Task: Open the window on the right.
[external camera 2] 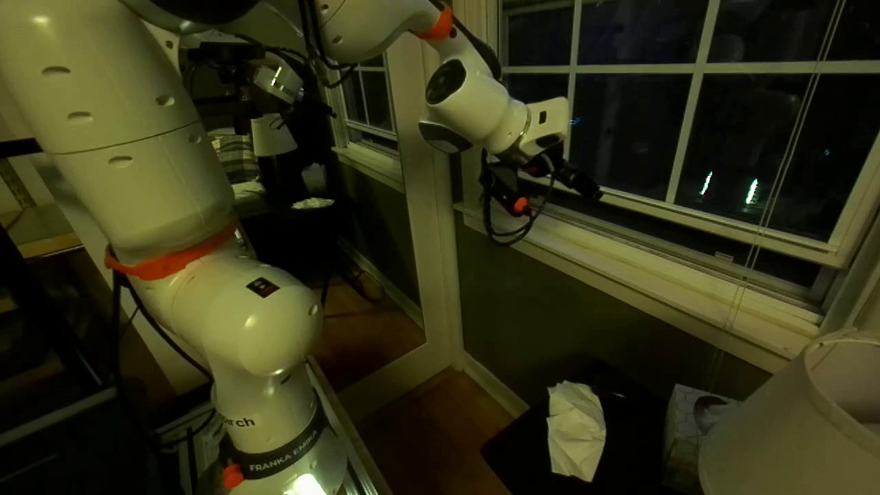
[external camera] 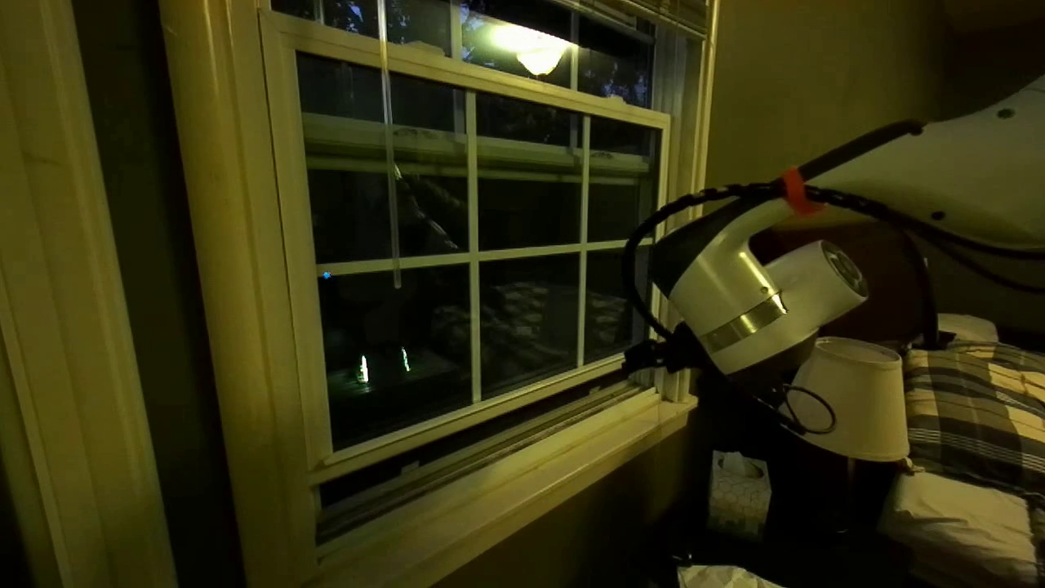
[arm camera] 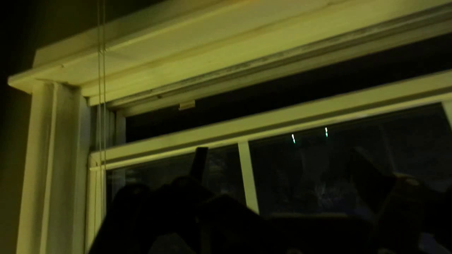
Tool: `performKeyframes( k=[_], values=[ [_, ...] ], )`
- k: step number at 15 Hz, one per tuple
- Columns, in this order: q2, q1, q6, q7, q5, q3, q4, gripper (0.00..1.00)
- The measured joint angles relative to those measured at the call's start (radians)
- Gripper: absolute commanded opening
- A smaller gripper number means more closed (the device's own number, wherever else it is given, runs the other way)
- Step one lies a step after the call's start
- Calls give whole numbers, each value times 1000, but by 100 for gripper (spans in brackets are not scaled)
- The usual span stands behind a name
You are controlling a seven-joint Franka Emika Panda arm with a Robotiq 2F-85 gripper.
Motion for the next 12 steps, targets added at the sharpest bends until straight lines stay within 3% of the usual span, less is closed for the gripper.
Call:
performKeyframes(
  k=[3,7,9,12],
  values=[
    [-63,35,5,-190,248,14,-60,100],
    [-130,162,124,-427,555,-10,-58,100],
    [-182,212,207,-493,635,-17,-31,100],
    [-232,226,222,-516,655,-23,-22,100]
  ],
)
